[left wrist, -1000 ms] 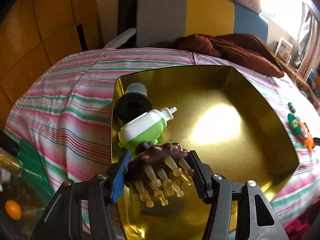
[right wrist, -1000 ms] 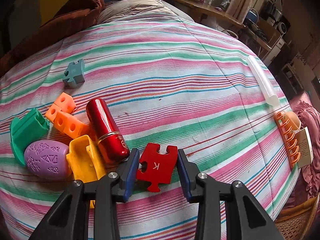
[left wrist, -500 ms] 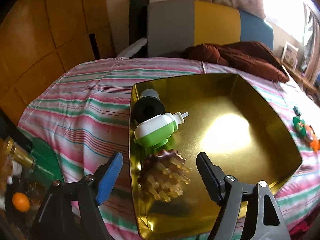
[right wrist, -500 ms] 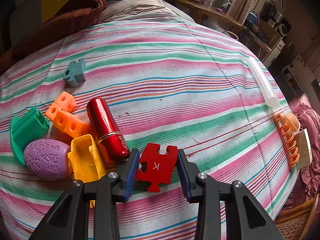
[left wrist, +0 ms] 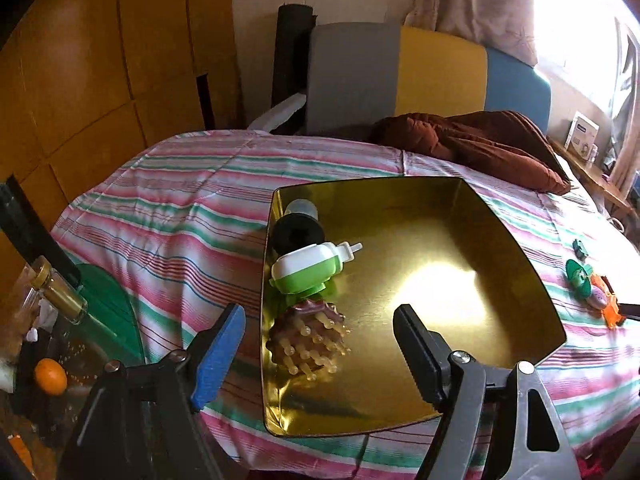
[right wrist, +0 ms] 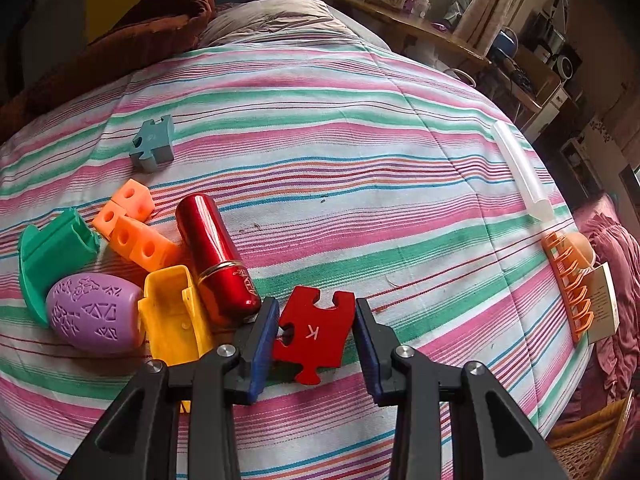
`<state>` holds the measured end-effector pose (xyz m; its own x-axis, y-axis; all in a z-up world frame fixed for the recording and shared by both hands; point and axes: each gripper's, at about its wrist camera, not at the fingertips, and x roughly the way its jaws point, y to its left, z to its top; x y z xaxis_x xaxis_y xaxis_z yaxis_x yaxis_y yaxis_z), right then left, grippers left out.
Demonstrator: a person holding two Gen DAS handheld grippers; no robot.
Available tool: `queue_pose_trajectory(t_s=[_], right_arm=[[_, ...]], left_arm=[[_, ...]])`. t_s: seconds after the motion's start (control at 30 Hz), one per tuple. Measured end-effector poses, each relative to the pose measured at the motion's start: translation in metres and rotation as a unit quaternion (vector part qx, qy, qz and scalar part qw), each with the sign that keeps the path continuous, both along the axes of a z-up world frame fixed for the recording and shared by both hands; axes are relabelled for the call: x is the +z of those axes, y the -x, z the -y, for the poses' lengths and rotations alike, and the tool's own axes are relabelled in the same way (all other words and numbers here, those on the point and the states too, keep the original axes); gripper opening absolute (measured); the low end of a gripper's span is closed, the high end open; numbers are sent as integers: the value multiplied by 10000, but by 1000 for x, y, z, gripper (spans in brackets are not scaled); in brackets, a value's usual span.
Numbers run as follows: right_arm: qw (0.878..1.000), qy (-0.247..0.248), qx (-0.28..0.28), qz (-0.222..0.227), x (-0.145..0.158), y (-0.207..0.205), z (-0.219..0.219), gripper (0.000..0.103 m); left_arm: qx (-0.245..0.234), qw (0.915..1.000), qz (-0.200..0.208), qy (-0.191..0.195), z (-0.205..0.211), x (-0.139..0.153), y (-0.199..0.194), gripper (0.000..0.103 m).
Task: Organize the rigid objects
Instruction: 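Release the brush beside the bottle and withdraw the left gripper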
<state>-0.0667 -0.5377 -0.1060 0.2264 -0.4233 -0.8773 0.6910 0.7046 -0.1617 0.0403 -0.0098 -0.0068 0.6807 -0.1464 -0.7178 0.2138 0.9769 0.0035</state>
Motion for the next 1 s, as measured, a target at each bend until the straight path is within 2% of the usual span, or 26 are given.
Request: queue_pose_trajectory(t_s=[0.67, 1.0], right_arm=[[10000, -13, -21, 42, 2, 6, -2, 37], [9996, -175, -150, 190, 3, 11, 4, 37]], left_arm=[[-49, 9997, -226, 14, 5, -9, 12, 77], [-7, 9995, -294, 62, 0, -14, 15, 77]])
